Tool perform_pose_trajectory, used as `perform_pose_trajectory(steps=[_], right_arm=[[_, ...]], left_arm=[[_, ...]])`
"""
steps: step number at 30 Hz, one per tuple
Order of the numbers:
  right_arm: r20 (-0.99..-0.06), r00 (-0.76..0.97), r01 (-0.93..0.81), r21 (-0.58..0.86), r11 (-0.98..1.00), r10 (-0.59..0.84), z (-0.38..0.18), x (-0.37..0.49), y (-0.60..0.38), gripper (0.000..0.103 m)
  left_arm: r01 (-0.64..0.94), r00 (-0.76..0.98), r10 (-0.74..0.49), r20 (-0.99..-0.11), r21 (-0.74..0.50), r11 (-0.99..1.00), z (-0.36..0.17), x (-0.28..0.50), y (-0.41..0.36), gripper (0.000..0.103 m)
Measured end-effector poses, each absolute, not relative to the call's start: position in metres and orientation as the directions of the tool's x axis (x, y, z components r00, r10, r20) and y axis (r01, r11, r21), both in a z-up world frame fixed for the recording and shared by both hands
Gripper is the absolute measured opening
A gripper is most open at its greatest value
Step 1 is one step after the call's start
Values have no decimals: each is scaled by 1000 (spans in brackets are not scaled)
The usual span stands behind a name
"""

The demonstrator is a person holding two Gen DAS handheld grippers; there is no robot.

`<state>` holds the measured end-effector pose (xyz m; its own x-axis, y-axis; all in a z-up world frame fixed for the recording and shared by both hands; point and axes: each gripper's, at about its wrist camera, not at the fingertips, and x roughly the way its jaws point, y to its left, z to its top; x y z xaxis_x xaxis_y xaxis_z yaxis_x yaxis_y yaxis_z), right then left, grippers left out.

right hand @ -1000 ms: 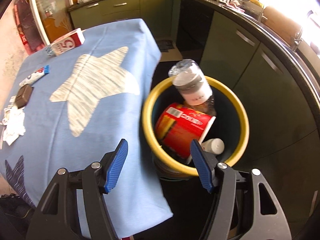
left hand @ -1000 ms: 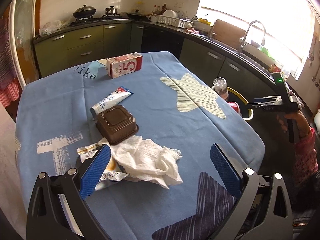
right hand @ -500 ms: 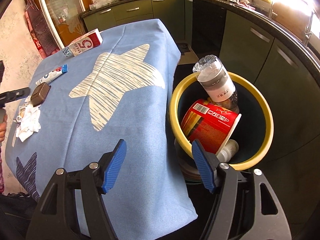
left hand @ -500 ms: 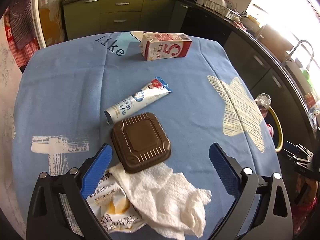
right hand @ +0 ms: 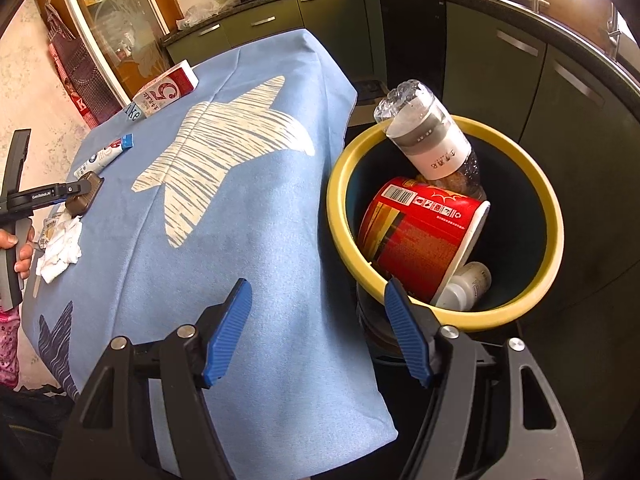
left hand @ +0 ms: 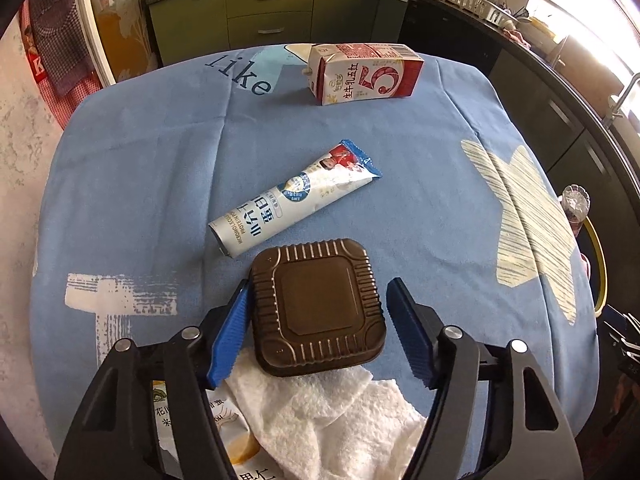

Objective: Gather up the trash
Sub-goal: 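Grasp the brown square plastic box with the left gripper and lift, then move the brown box over the bin and open the left gripper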

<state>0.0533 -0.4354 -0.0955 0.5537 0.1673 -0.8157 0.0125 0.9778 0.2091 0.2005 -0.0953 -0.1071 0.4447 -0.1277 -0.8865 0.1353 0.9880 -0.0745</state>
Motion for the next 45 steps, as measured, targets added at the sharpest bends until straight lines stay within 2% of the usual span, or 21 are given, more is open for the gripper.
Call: perform_pose_trajectory(steps=[13, 27, 36, 45], right_arm=[[-798, 573, 23, 244, 970, 187, -99, 41, -448, 65], [-777, 602, 43, 263, 964, 185, -93, 26, -458, 65], [-757, 636, 124, 292, 948, 150, -93, 4, -486, 65], [-742, 664, 240, 331, 913, 95, -100, -33, -529, 65]], left_arm=[[181, 463, -108, -880, -25, 983, -107, 194, -112, 61], [323, 516, -207, -831, -35, 946, -60, 160, -153, 61], [511, 510, -351, -785, -52, 858, -17, 130, -224, 61], [718, 404, -473, -783, -50, 695, 2, 121, -345, 61]])
